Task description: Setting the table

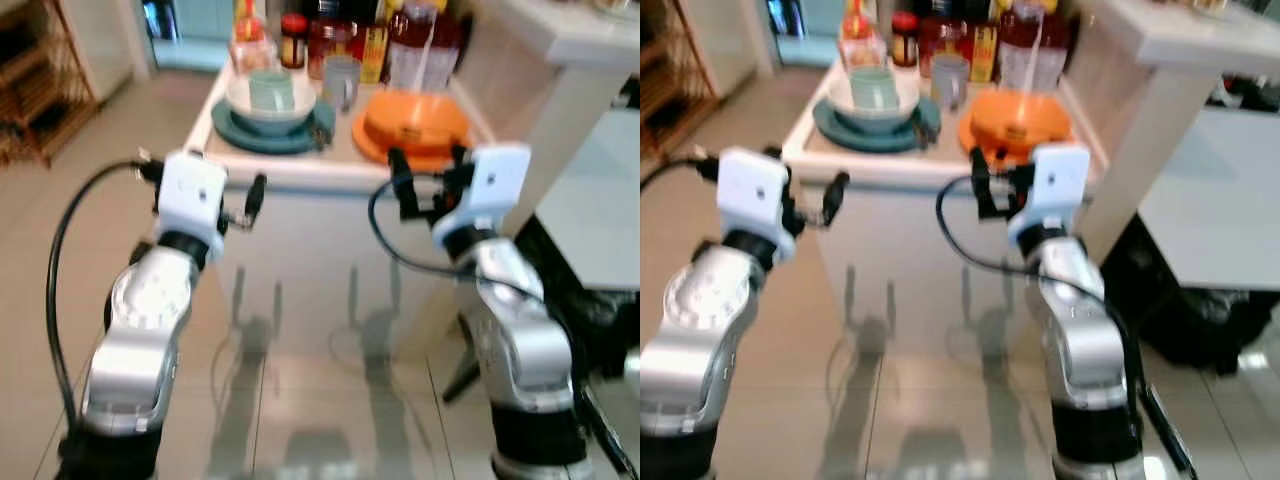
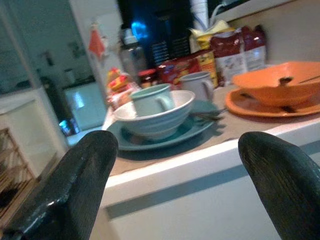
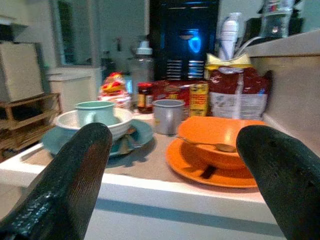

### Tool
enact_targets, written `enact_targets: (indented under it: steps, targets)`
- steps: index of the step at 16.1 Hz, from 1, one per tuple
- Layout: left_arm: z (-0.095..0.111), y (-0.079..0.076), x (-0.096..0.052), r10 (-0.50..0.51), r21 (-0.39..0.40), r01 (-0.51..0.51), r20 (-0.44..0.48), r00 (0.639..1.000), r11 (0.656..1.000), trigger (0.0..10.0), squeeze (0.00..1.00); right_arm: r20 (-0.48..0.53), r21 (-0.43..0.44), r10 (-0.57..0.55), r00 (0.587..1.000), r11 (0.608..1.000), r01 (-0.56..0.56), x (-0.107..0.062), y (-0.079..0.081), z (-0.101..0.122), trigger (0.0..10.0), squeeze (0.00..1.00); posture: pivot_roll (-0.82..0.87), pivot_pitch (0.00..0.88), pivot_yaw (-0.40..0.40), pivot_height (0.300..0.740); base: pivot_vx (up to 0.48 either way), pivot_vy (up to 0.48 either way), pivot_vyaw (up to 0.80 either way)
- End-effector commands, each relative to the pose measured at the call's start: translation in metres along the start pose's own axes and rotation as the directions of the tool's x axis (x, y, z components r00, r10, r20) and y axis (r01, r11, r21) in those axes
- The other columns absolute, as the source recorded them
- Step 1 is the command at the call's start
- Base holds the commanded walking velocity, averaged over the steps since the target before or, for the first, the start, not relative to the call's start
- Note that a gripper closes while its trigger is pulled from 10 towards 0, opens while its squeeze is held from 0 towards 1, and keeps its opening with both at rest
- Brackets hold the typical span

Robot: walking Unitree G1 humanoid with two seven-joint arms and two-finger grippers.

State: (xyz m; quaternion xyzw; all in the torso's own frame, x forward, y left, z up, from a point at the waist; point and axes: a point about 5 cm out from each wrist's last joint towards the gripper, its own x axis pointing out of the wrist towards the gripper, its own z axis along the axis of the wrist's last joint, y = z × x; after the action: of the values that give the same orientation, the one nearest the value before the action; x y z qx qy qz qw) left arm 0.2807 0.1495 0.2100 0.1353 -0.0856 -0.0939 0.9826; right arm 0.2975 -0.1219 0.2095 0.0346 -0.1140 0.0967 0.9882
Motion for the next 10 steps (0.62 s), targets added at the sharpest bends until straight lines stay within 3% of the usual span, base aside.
enact_targets:
  steps: [1, 4, 10]
  targets:
    - [0.0058, -0.0085, 0.0023, -0.031, -0.005, 0.032, 0.019, 0.999, 0.999, 10.0, 0.0, -0.01, -0.004, -0.041, 0.999, 0.999, 0.041, -0.0016, -0.0113, 0.0001, 10.0, 0.0, 0.04, 0.0, -0.06, 0.74, 0.368, 0.0, 0.0]
    - [0.0064, -0.0103, 0.0027, -0.04, -0.004, 0.04, 0.021, 0.999, 0.999, 10.0, 0.0, -0.024, 0.007, -0.046, 0.999, 0.999, 0.046, -0.003, -0.0125, -0.0025, 10.0, 0.0, 0.04, 0.0, -0.057, 0.74, 0.356, 0.0, -0.8]
    - [0.0088, -0.0125, 0.0041, -0.055, 0.002, 0.055, 0.029, 0.998, 0.998, 10.0, 0.0, -0.036, -0.013, -0.053, 0.998, 0.999, 0.053, -0.006, -0.0147, -0.0058, 10.0, 0.0, 0.04, 0.0, -0.054, 0.74, 0.34, 0.0, 0.0]
